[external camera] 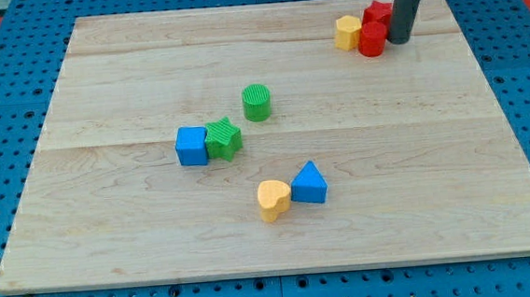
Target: Push yellow heart closer to the yellow hexagon
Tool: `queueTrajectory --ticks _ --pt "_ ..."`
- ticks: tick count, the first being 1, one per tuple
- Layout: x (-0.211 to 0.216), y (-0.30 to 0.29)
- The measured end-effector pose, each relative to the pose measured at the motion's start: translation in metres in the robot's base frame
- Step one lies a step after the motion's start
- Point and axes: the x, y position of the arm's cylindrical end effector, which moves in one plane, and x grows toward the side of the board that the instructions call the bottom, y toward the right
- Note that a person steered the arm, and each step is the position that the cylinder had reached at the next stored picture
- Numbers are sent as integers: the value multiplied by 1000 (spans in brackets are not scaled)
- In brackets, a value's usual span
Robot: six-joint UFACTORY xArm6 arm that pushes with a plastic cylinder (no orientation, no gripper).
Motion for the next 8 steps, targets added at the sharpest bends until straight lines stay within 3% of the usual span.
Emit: queueTrajectory --ticks 1,2,3,5,7,8 --pt "61 32" --pt "195 10" --pt "257 -61" --pt "318 -159" --pt "263 -195" --pt "311 -234"
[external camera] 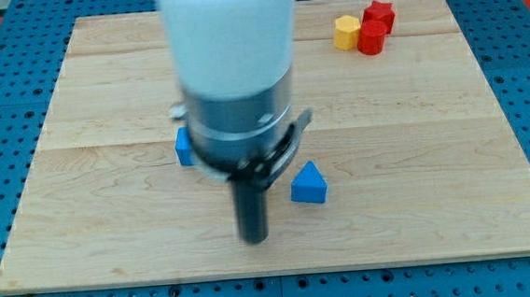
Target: Push yellow heart closer to the yellow hexagon
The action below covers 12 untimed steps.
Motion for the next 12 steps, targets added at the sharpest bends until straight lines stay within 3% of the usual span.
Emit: queueTrajectory --ticks 1,2,4,6,7,8,9,10,11,12 --pt "-28 -21" --pt "-47 23" --pt "-83 -9" --pt "-95 73" --pt "-149 125" --pt "-174 153" --pt "-145 137" --pt "-156 189" --pt "-205 202" --pt "-207 182"
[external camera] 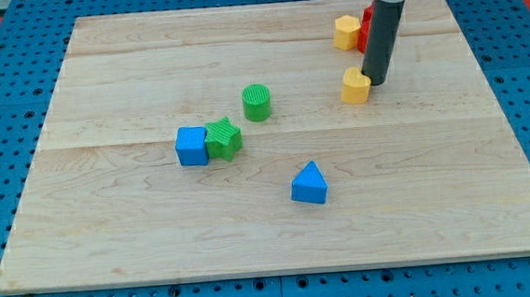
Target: Push yellow heart closer to the yellow hexagon
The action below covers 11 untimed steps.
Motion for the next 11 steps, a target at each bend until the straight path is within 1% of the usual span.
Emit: queueTrajectory --ticks 1,2,3,4,5,6,7,8,9,11 --pt "23 -8" --pt "10 -69" --pt "-24 -102" --pt "-32 -154" --pt "-38 -106" --pt "-45 -79" --pt "-75 -77" --pt "-92 -75" --pt "-106 -98" --pt "-126 -69"
